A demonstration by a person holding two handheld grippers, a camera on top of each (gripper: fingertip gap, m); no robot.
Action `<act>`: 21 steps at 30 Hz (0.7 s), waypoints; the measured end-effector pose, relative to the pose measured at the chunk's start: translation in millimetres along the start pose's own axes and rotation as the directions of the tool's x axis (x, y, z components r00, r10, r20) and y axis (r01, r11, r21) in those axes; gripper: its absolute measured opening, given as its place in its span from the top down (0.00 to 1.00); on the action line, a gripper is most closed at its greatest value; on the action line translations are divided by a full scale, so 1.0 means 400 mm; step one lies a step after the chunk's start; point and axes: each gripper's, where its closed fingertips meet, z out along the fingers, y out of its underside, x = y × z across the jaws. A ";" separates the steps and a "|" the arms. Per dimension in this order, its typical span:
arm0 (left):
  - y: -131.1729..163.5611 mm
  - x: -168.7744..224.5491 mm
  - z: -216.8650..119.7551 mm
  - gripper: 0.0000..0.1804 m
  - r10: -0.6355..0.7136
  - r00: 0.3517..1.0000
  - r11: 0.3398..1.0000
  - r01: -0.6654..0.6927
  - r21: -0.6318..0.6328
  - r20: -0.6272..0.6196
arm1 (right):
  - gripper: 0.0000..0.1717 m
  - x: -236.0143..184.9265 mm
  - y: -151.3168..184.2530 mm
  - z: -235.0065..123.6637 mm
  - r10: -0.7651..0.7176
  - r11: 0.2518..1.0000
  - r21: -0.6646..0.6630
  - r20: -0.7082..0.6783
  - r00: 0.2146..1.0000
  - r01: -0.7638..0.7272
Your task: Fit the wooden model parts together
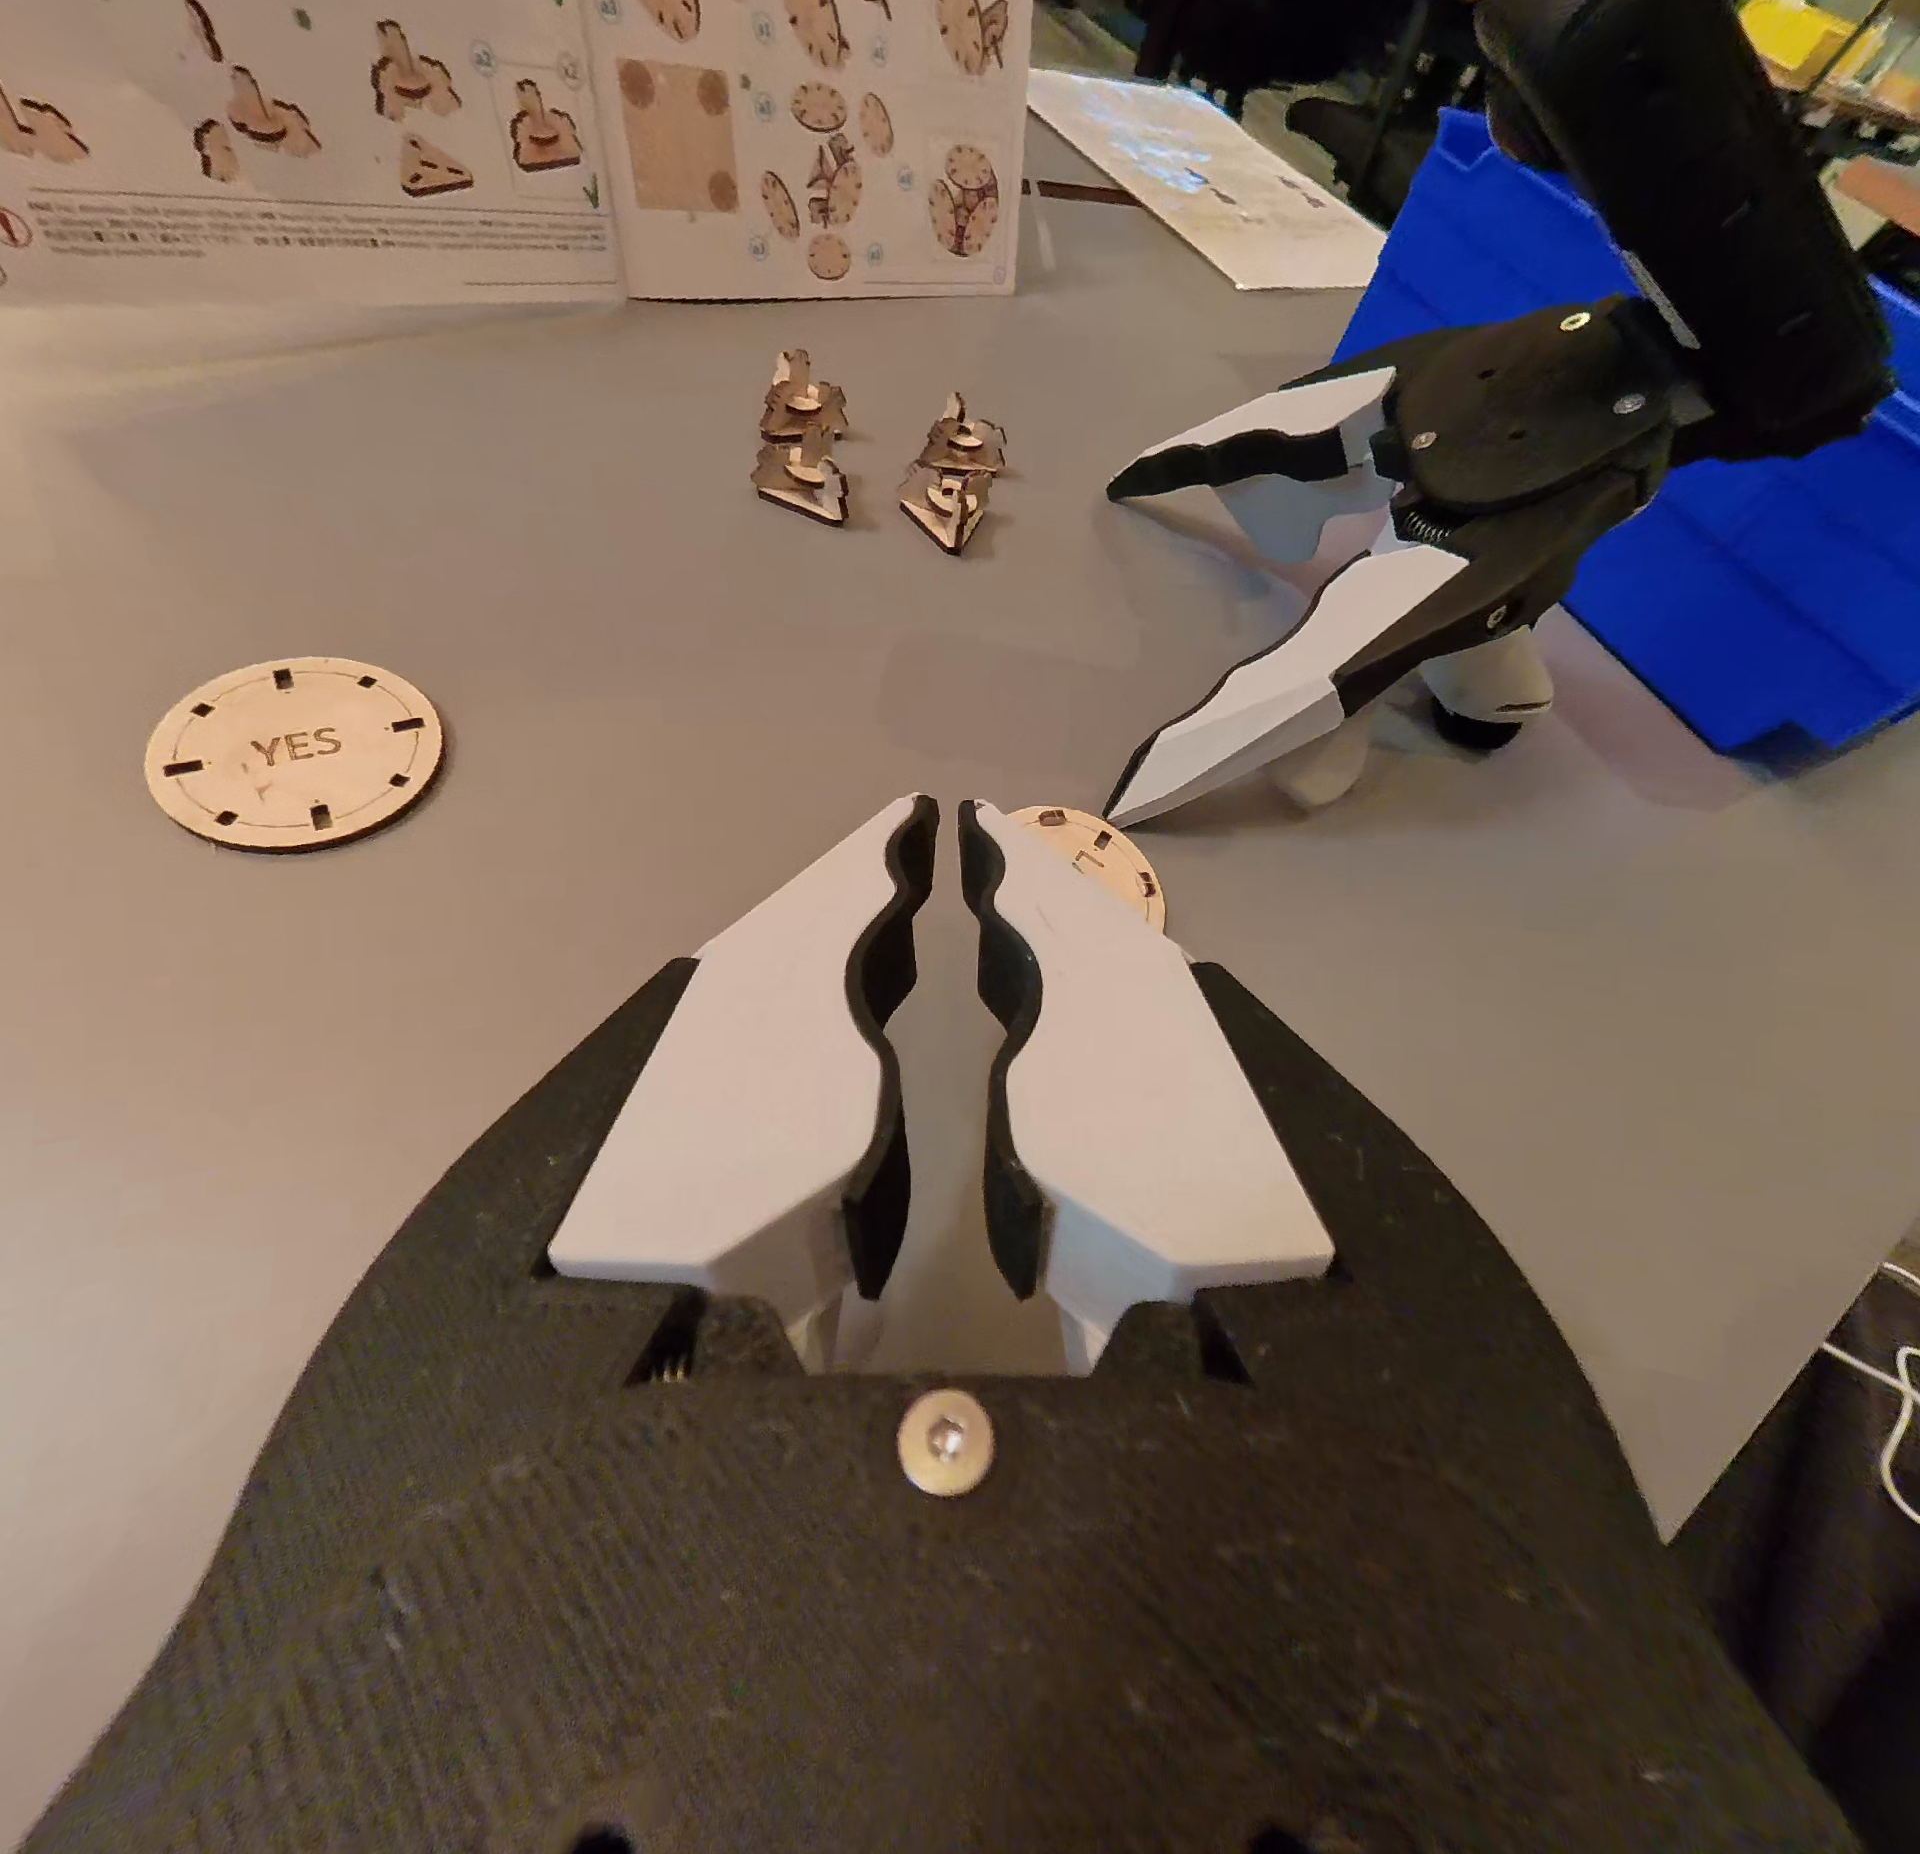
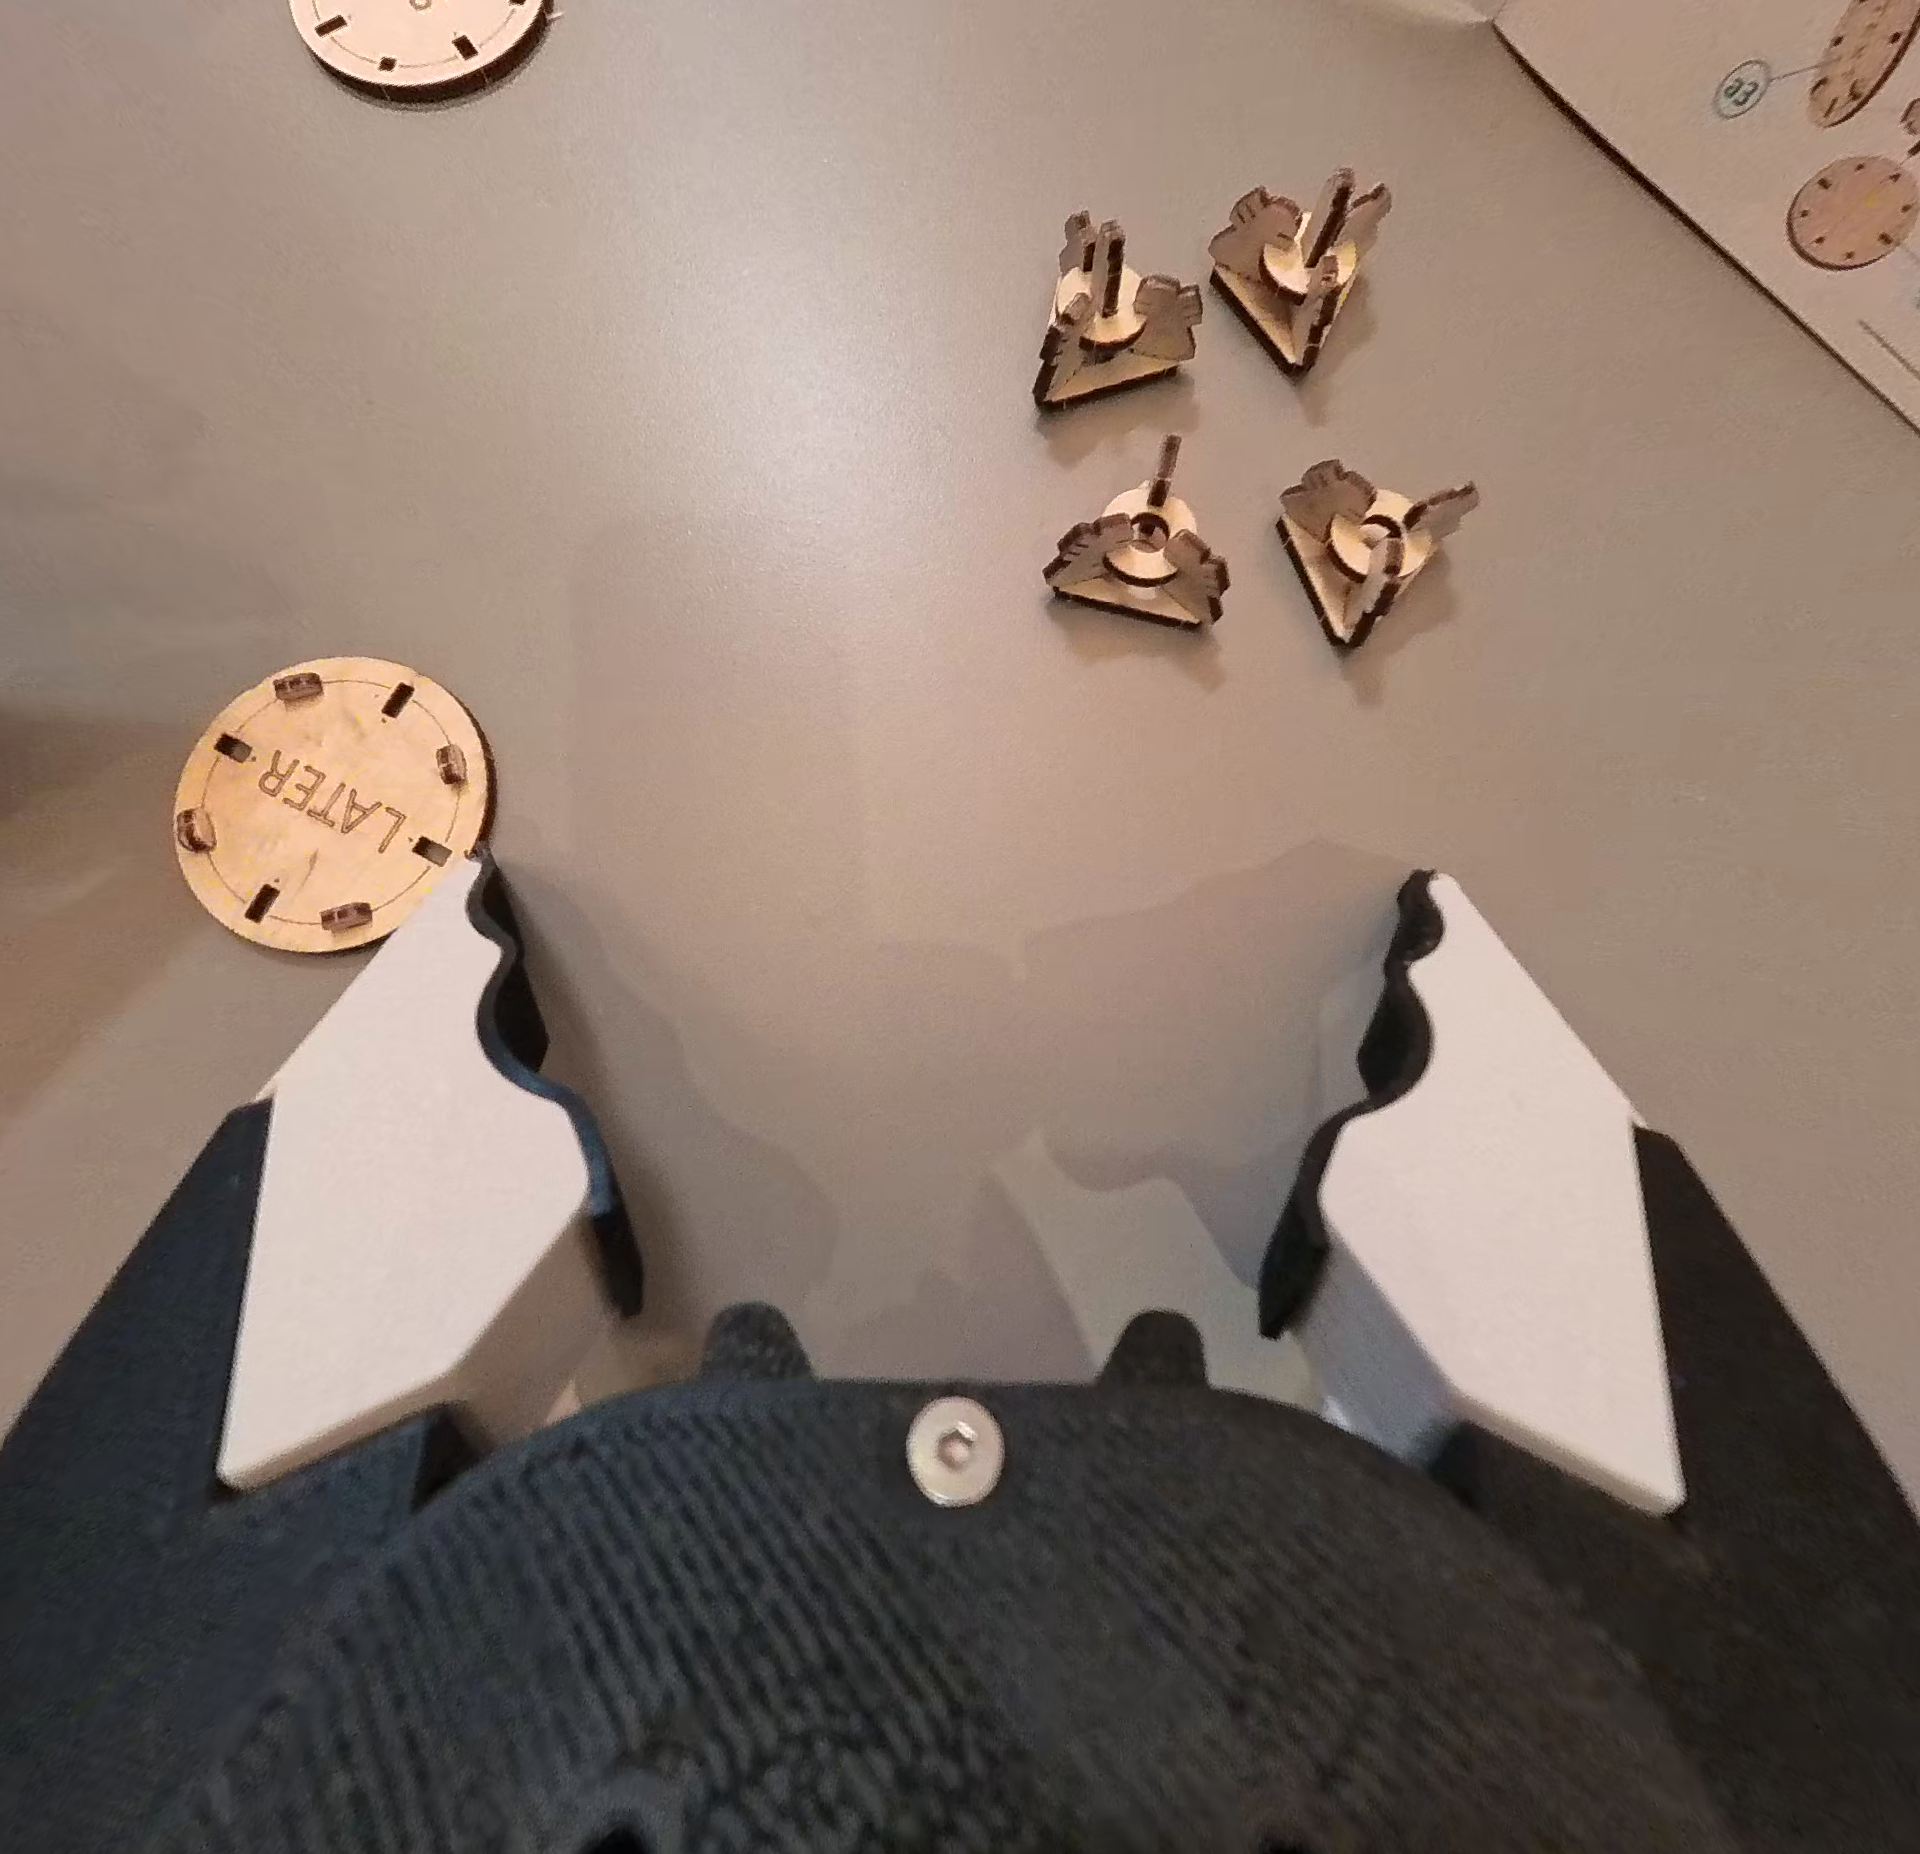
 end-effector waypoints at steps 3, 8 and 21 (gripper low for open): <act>0.001 0.003 0.001 0.98 0.009 1.000 1.000 -0.009 -0.004 -0.003 | 0.07 0.000 0.000 0.000 0.000 1.000 0.000 0.000 1.000 0.000; -0.002 0.003 -0.002 0.98 -0.010 1.000 1.000 0.010 0.007 -0.019 | 0.07 0.000 0.000 0.000 0.000 1.000 0.000 0.000 1.000 0.000; -0.008 0.057 -0.035 1.00 0.094 0.995 0.996 -0.094 0.002 -0.038 | 0.07 0.000 0.000 0.000 0.000 1.000 0.000 0.000 1.000 0.000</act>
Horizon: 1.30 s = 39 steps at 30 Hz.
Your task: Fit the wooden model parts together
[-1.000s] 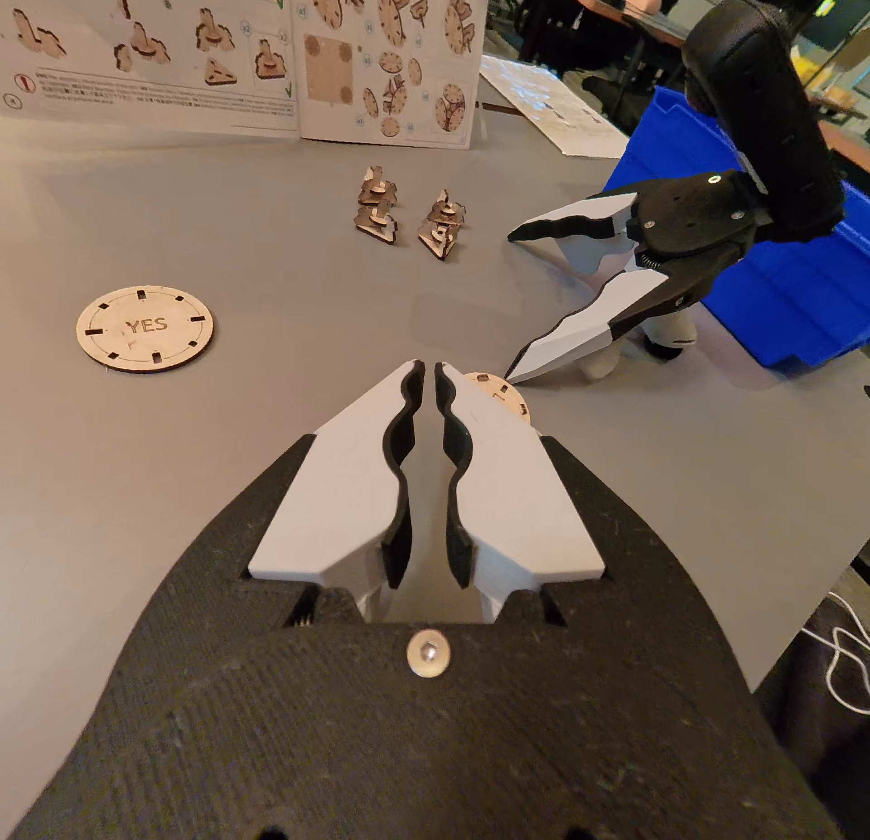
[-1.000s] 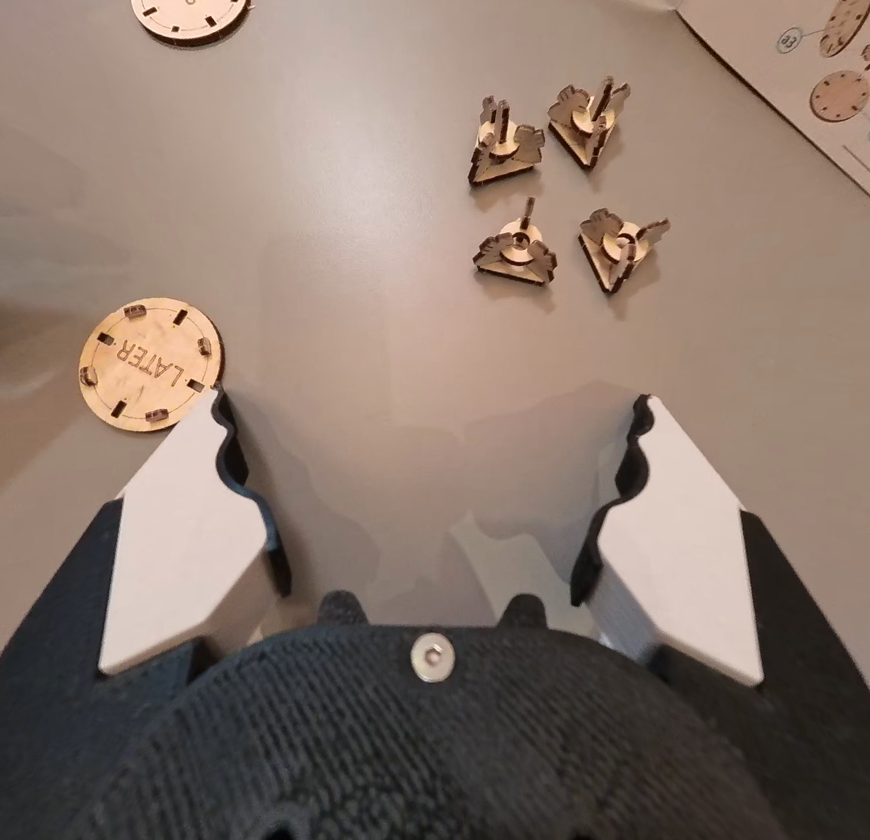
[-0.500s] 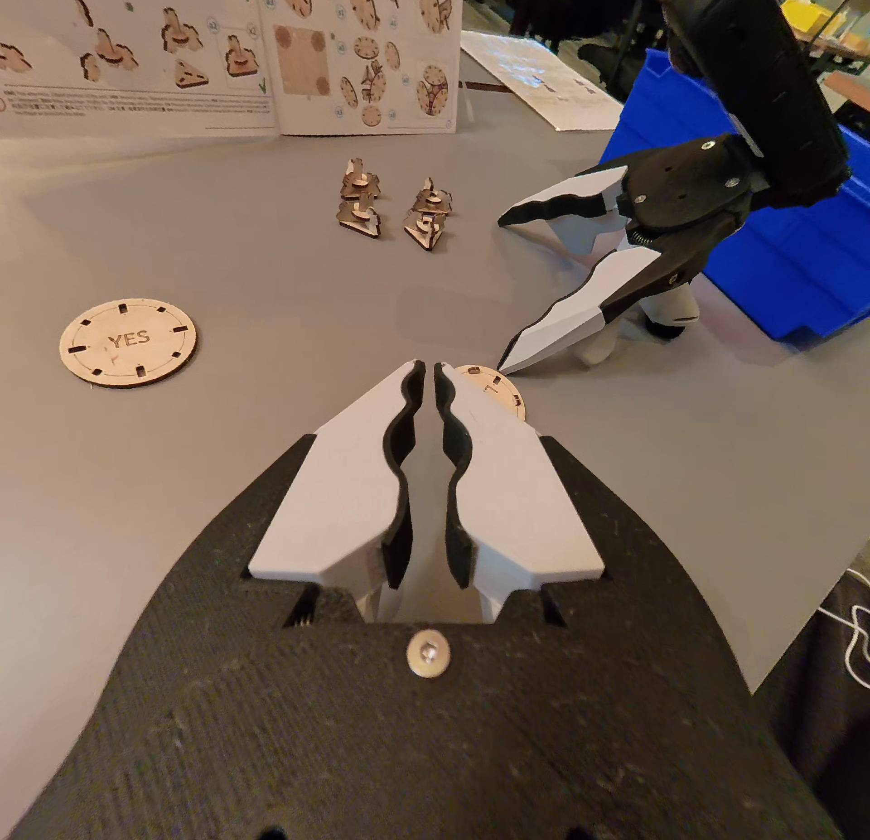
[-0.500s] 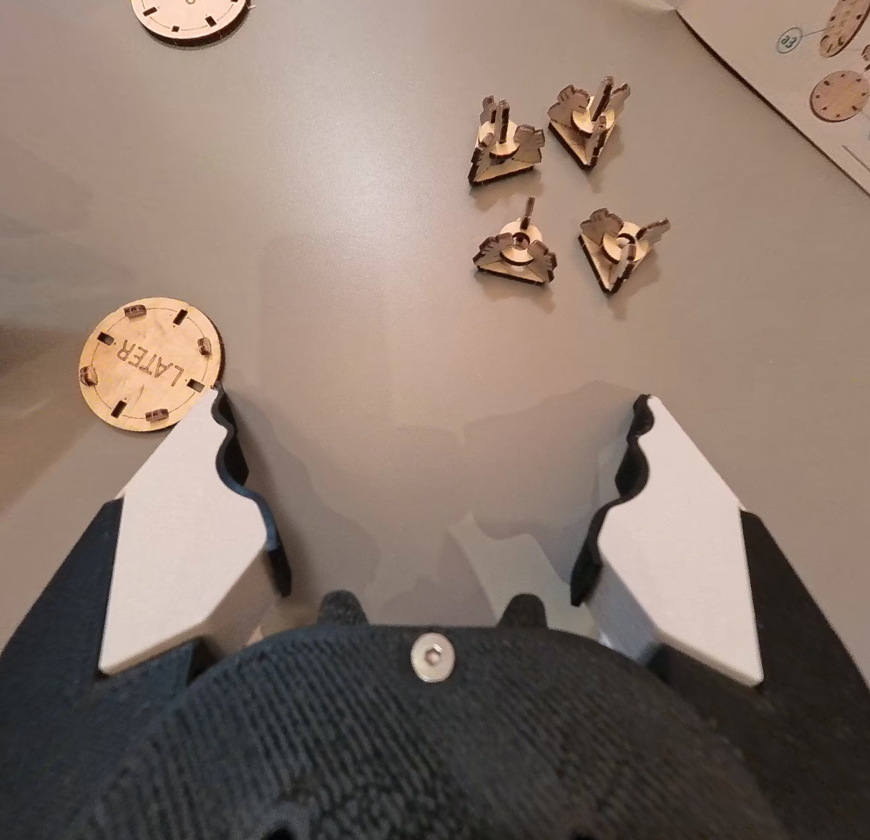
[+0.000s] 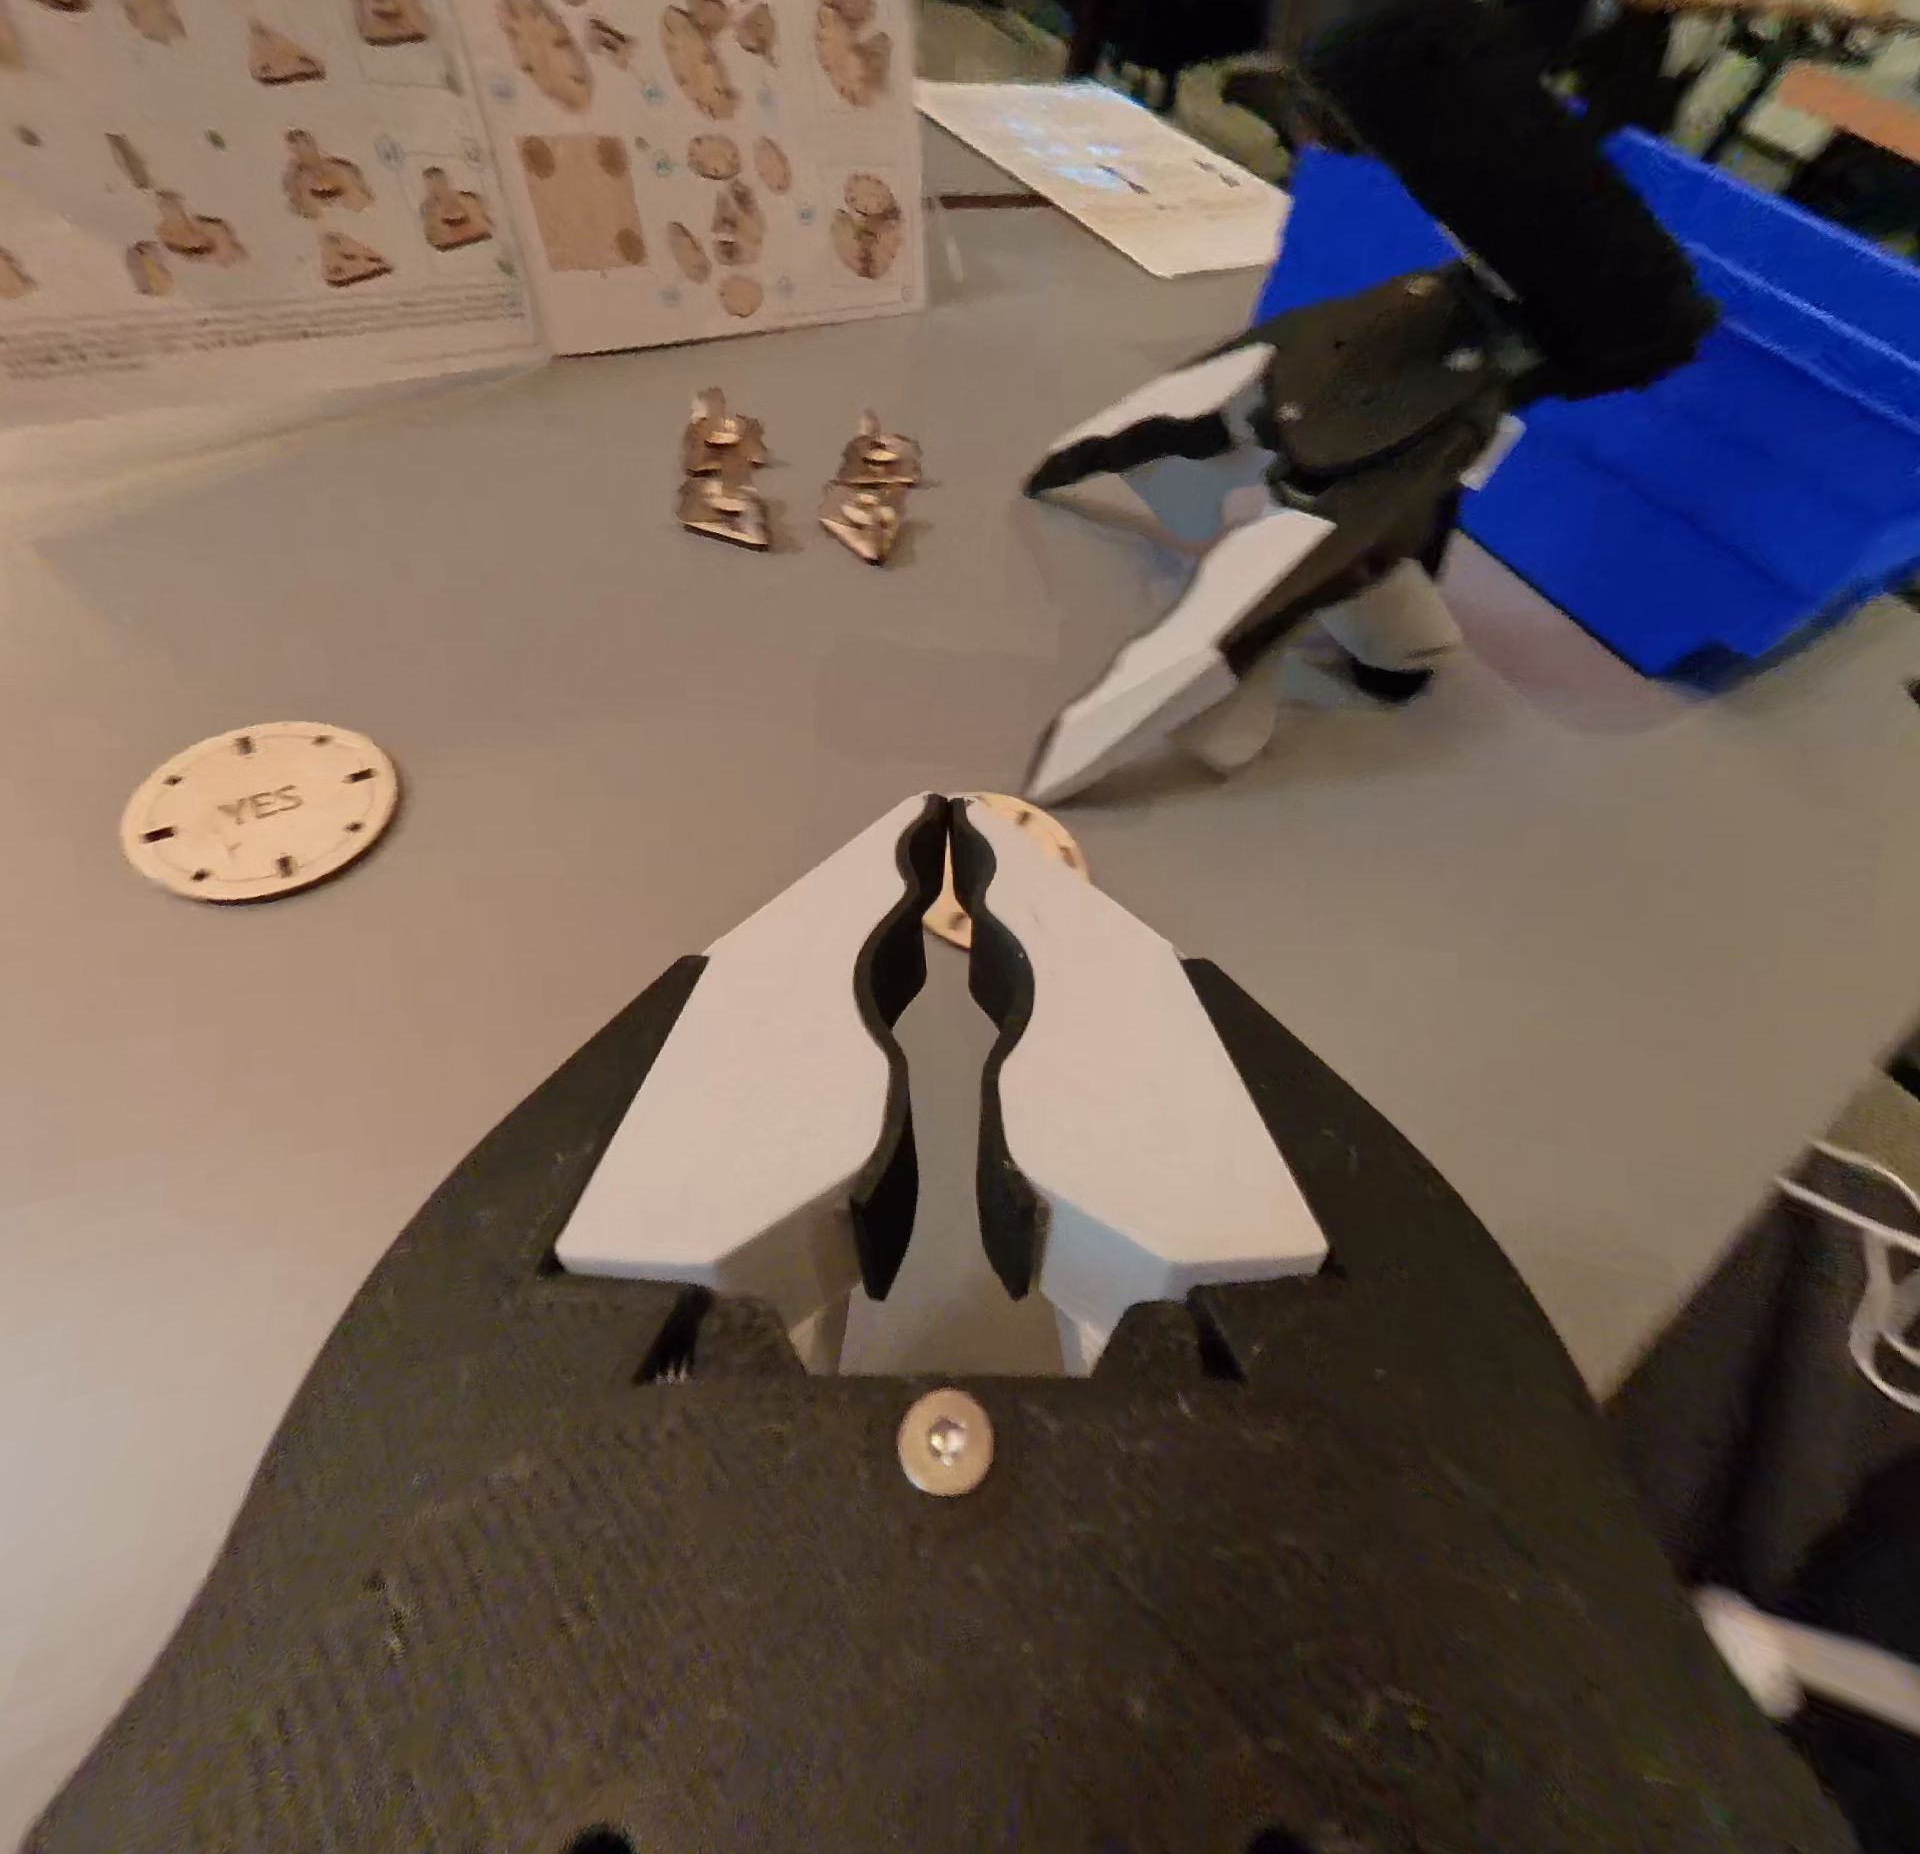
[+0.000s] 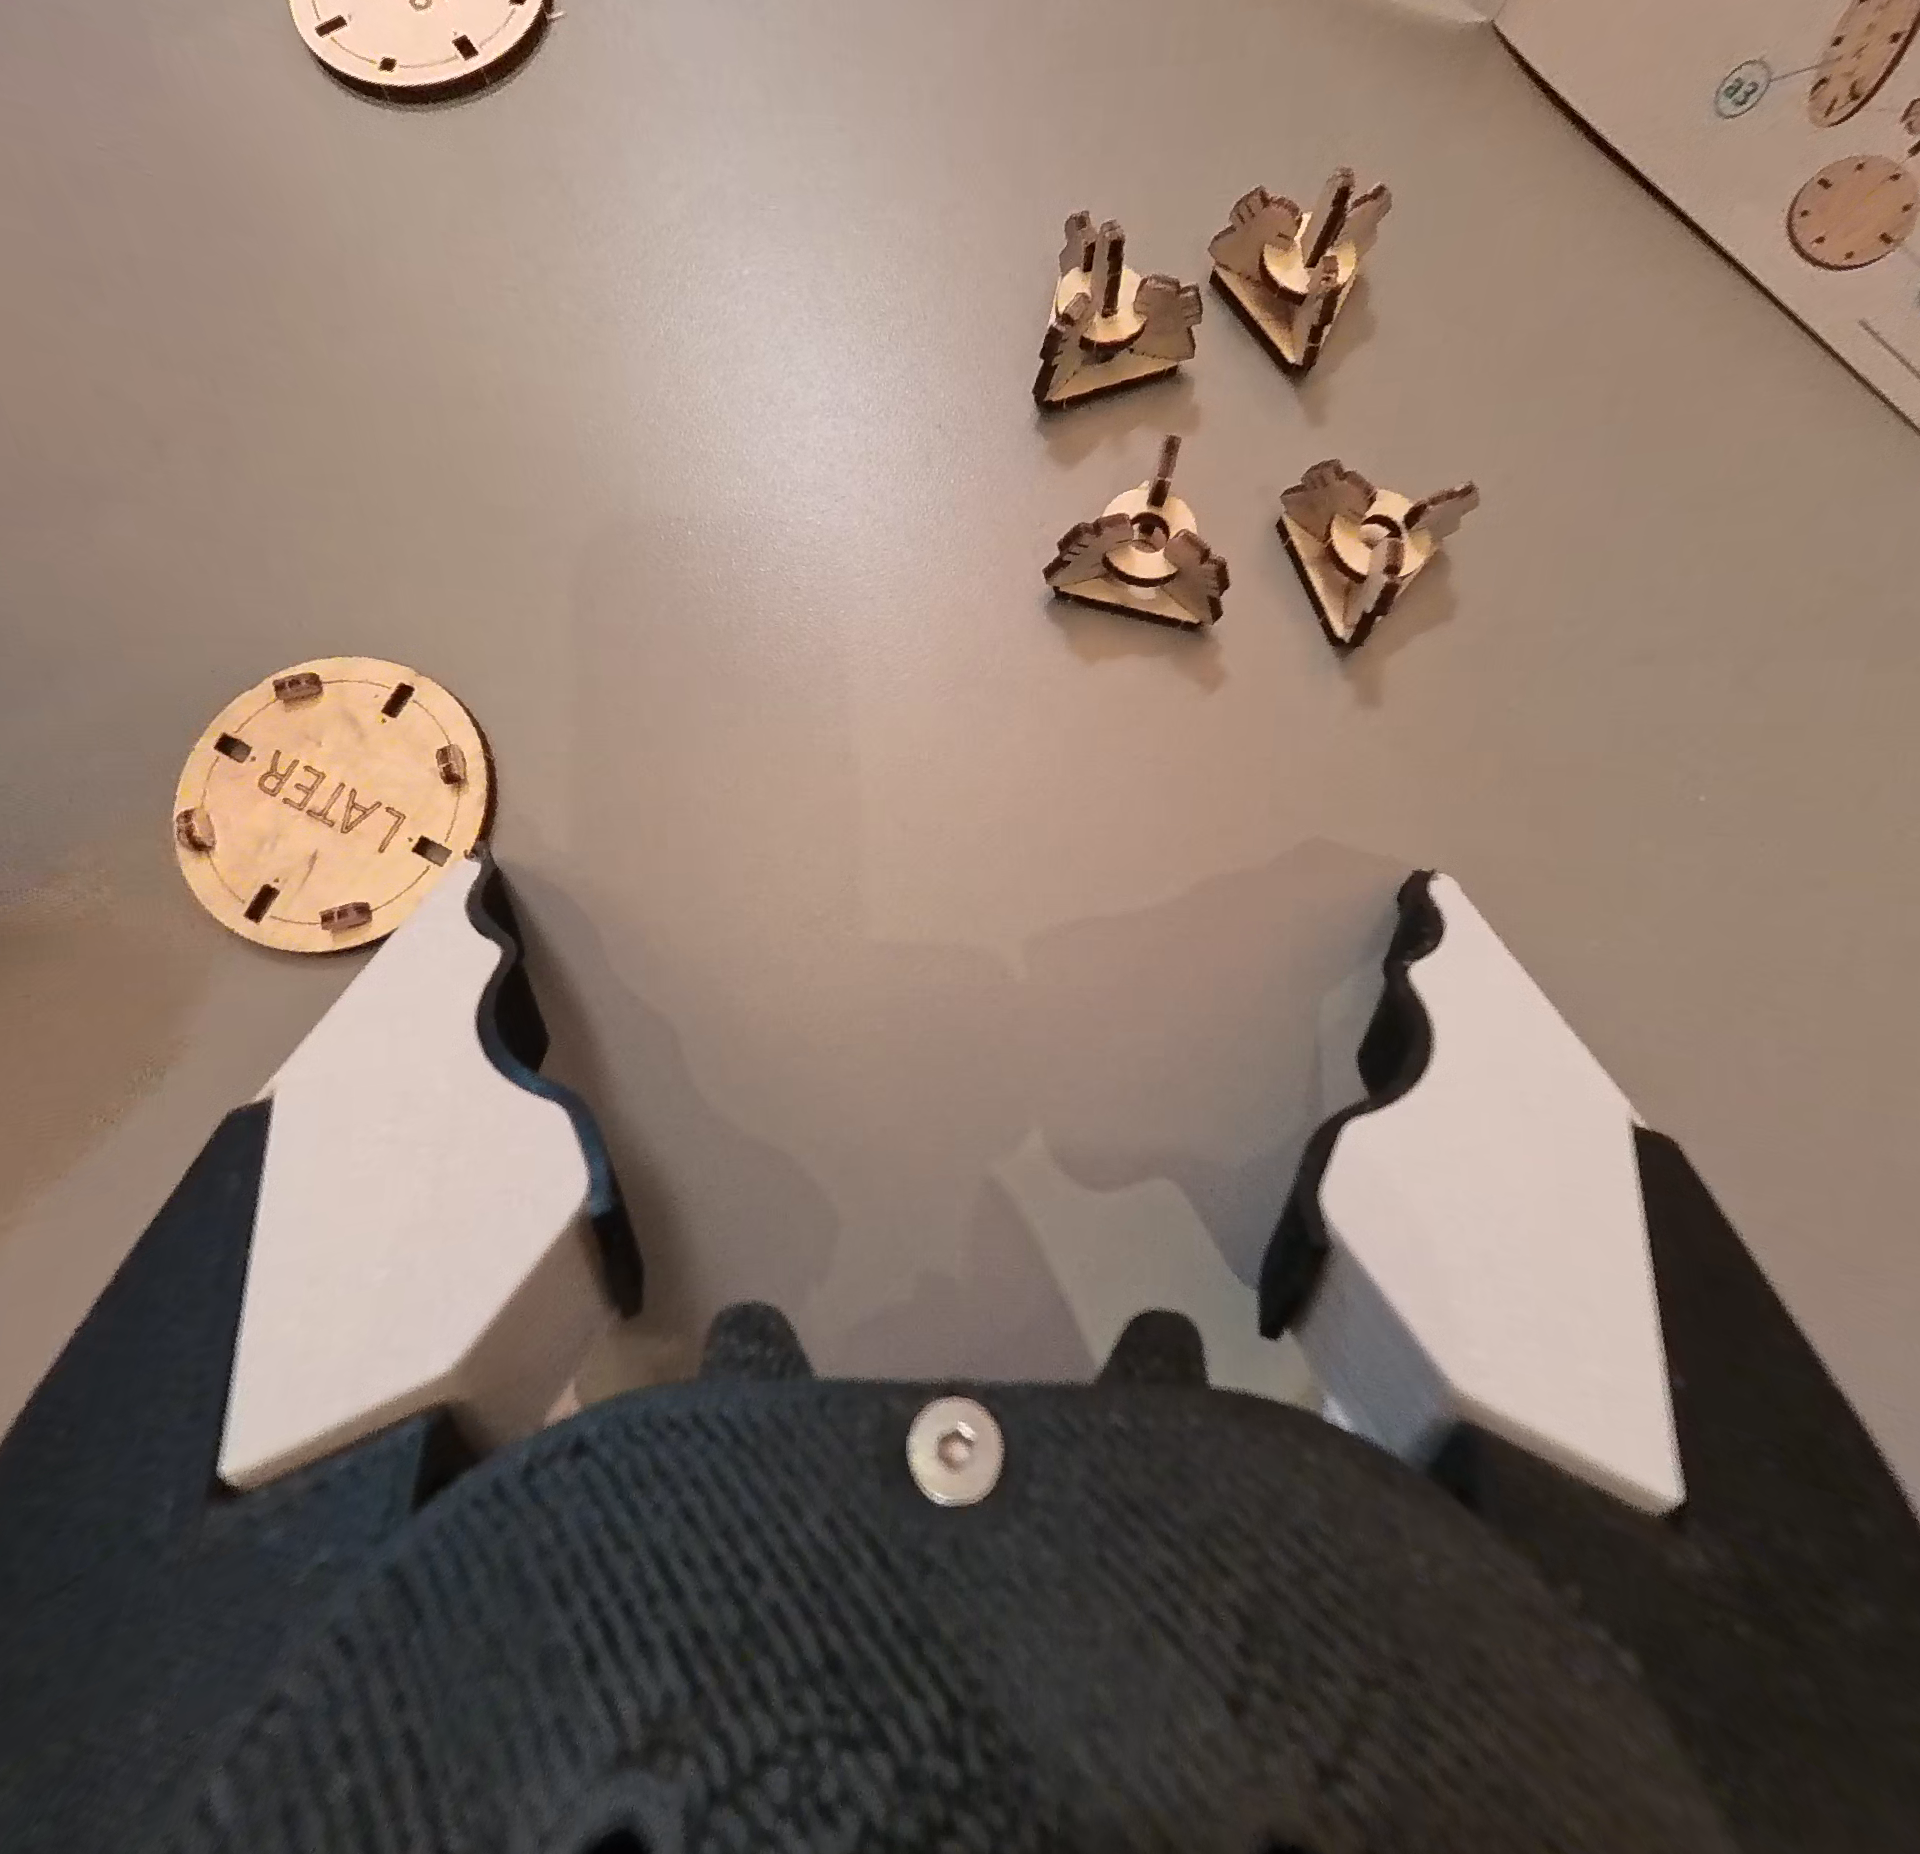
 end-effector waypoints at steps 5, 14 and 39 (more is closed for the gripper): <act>-0.061 0.101 -0.065 1.00 0.050 0.993 0.998 -0.044 0.053 -0.109 | 0.07 0.000 0.000 0.000 0.000 1.000 0.000 0.000 1.000 0.000; -0.058 0.059 -0.073 1.00 0.102 0.994 0.994 -0.104 0.032 0.038 | 0.07 0.000 0.000 0.000 0.000 1.000 0.000 0.000 1.000 0.000; 0.027 -0.015 0.065 1.00 0.062 0.996 0.994 -0.067 -0.085 -0.061 | 0.08 0.008 -0.024 0.022 -0.089 0.996 -0.002 0.086 0.992 0.089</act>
